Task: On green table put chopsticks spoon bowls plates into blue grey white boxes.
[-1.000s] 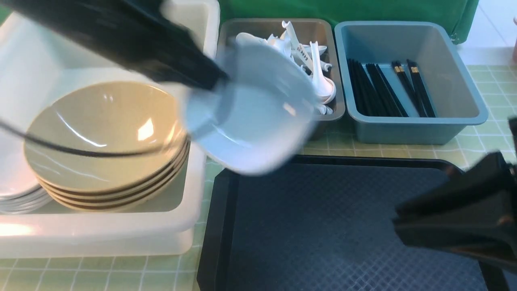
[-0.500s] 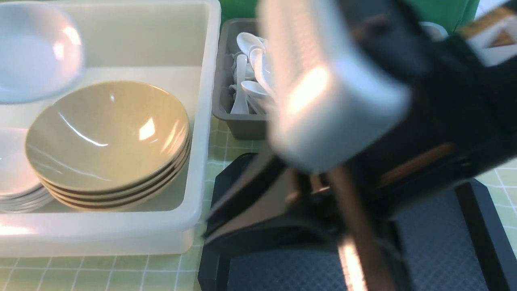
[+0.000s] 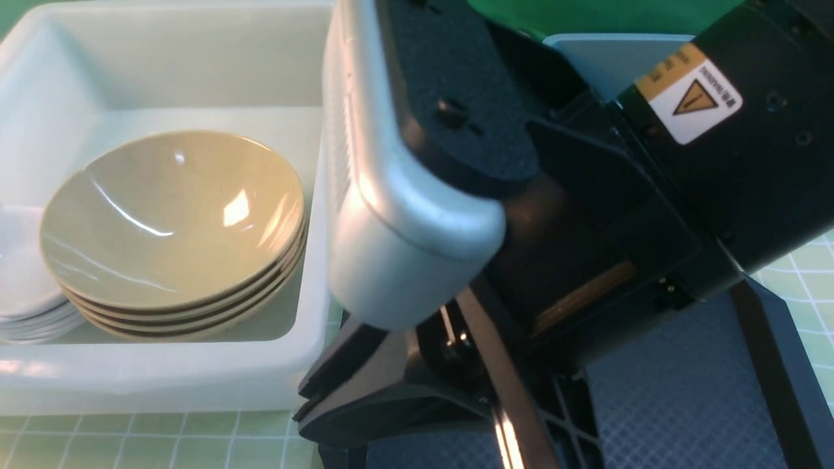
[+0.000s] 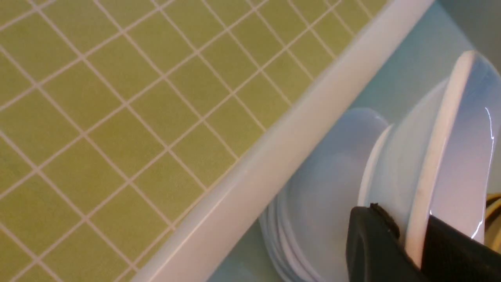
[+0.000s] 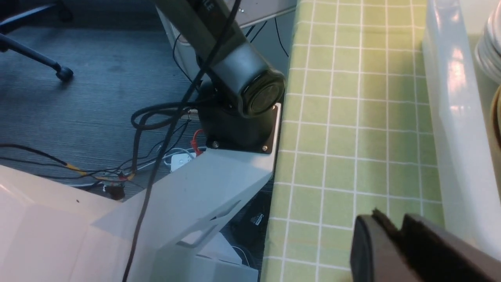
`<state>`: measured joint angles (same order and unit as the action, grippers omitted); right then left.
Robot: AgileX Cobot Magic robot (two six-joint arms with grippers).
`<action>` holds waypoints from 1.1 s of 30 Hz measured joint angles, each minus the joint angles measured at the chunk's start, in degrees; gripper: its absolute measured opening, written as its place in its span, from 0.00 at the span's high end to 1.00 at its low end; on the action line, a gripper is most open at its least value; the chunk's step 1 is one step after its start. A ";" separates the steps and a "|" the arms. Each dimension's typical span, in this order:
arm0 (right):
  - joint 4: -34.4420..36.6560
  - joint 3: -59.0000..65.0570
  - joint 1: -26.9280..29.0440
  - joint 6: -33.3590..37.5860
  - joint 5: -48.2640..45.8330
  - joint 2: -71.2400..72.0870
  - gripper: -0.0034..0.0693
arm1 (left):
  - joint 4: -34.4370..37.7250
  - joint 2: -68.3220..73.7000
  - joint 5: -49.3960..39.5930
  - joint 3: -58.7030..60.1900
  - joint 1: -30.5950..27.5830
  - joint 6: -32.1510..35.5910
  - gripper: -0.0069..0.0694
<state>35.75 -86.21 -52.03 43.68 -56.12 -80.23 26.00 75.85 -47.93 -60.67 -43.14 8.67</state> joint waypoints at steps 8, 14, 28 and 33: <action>-0.06 0.00 0.00 0.00 -0.14 0.00 0.81 | -2.31 4.44 3.03 3.88 3.77 -1.12 0.89; -0.17 0.00 0.00 0.00 -0.39 0.00 0.81 | -4.73 5.08 4.53 3.90 6.20 -2.16 0.81; -4.66 0.00 0.85 0.26 0.78 0.00 0.79 | -36.82 5.66 -6.49 -1.92 19.27 -29.43 0.06; -15.78 0.00 10.01 -8.80 3.64 0.00 0.79 | -36.10 1.41 -11.35 -9.02 27.76 -25.18 0.04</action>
<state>19.97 -86.21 -42.02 34.88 -52.47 -80.23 -10.10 77.26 -59.28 -69.68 -15.38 -16.52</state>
